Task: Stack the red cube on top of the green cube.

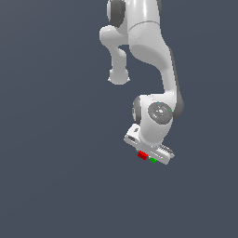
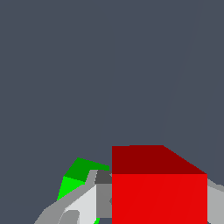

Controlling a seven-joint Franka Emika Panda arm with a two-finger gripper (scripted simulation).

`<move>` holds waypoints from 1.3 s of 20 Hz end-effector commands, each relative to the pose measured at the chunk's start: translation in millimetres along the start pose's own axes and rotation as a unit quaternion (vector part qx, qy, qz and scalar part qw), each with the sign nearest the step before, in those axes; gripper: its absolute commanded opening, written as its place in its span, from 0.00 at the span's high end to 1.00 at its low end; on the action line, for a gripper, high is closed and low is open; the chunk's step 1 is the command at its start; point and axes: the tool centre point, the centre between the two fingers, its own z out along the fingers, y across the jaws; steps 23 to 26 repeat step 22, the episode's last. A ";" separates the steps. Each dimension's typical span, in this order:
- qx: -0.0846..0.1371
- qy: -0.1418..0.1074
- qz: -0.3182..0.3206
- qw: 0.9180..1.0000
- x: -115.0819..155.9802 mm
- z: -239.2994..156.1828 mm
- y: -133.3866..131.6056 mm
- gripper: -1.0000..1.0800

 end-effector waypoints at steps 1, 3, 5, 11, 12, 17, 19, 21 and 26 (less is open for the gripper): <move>0.000 0.000 0.001 1.000 -14.3 3.7 -18.6 1.00; 0.000 0.000 0.001 1.000 -22.7 6.3 -29.9 1.00; 0.000 0.000 0.001 1.000 -29.1 8.1 -38.6 1.00; 0.000 0.000 0.001 1.000 -34.3 10.0 -48.2 1.00; 0.000 0.000 0.001 1.000 -33.9 9.9 -48.1 1.00; 0.000 0.000 0.001 1.000 -33.9 9.9 -48.1 0.04; 0.000 0.000 0.001 1.000 -33.9 9.9 -48.1 0.04; 0.000 0.000 0.001 1.000 -33.9 9.9 -48.1 0.04; 0.000 0.000 0.001 1.000 -33.9 9.9 -48.1 0.04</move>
